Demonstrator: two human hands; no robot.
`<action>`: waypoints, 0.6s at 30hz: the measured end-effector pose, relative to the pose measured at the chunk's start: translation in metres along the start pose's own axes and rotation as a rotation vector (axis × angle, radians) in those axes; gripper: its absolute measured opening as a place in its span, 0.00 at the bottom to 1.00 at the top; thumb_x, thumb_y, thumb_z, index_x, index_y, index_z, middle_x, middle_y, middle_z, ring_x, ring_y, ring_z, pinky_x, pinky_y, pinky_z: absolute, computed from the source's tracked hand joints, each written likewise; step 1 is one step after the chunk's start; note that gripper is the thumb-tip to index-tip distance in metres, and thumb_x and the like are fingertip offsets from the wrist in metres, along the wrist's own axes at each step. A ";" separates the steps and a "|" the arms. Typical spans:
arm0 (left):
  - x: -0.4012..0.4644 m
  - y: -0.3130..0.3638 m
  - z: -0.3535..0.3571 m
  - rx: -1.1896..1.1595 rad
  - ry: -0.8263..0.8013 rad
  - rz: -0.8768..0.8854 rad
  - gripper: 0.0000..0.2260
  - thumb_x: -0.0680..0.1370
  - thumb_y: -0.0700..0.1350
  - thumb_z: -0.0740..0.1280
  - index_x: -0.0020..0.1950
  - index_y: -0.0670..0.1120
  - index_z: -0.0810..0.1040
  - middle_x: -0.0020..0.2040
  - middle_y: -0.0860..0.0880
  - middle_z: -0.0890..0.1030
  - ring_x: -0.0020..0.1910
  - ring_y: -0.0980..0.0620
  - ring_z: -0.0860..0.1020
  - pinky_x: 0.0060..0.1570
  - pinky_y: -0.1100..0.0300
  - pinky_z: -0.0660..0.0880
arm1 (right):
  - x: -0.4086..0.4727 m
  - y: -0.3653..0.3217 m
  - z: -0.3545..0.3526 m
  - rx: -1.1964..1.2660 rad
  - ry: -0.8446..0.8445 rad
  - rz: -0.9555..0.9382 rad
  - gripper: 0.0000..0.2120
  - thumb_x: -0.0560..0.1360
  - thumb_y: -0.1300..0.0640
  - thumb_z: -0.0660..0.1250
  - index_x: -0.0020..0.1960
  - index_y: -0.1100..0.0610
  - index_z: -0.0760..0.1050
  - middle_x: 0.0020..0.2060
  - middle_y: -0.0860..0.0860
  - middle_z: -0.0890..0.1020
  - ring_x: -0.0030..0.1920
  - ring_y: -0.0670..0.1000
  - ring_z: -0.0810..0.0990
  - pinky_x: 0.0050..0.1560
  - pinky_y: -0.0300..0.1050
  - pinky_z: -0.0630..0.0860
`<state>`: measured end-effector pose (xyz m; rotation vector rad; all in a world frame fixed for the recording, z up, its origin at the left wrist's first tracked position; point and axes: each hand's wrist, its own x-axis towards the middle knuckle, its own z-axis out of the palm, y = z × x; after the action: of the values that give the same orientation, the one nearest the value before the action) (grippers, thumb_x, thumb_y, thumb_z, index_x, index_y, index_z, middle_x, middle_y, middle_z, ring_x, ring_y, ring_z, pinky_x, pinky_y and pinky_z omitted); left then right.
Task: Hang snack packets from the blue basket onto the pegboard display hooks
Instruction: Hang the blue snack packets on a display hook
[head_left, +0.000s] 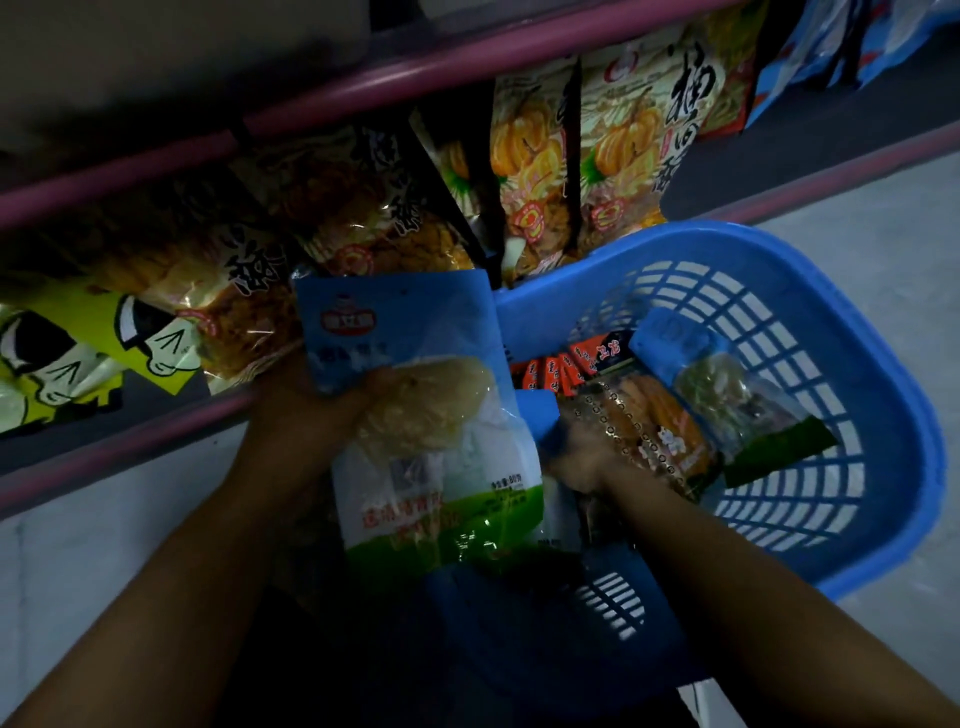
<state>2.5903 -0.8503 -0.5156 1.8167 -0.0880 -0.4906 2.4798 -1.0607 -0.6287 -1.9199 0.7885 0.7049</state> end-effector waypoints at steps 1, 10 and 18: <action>-0.002 0.003 0.000 0.014 -0.014 -0.014 0.17 0.65 0.45 0.74 0.52 0.55 0.76 0.47 0.59 0.82 0.45 0.65 0.80 0.40 0.69 0.77 | -0.002 0.000 -0.003 0.061 0.007 0.000 0.19 0.76 0.62 0.67 0.66 0.63 0.70 0.58 0.59 0.77 0.62 0.59 0.75 0.56 0.47 0.74; -0.027 0.023 0.011 -0.350 -0.001 -0.197 0.07 0.71 0.38 0.70 0.46 0.49 0.80 0.40 0.51 0.85 0.38 0.53 0.84 0.36 0.58 0.81 | -0.070 -0.020 -0.079 0.464 0.159 -0.102 0.06 0.76 0.62 0.67 0.52 0.61 0.80 0.47 0.59 0.84 0.45 0.55 0.79 0.50 0.50 0.75; -0.132 0.138 -0.072 -0.351 0.215 -0.345 0.07 0.73 0.40 0.71 0.49 0.49 0.80 0.39 0.53 0.85 0.37 0.58 0.82 0.31 0.66 0.78 | -0.243 -0.131 -0.097 0.609 0.312 -0.186 0.06 0.78 0.58 0.65 0.46 0.55 0.80 0.34 0.43 0.85 0.34 0.43 0.82 0.35 0.38 0.77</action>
<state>2.5229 -0.7869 -0.3336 1.5298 0.4406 -0.5117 2.4407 -1.0407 -0.3400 -1.5230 0.8765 0.0282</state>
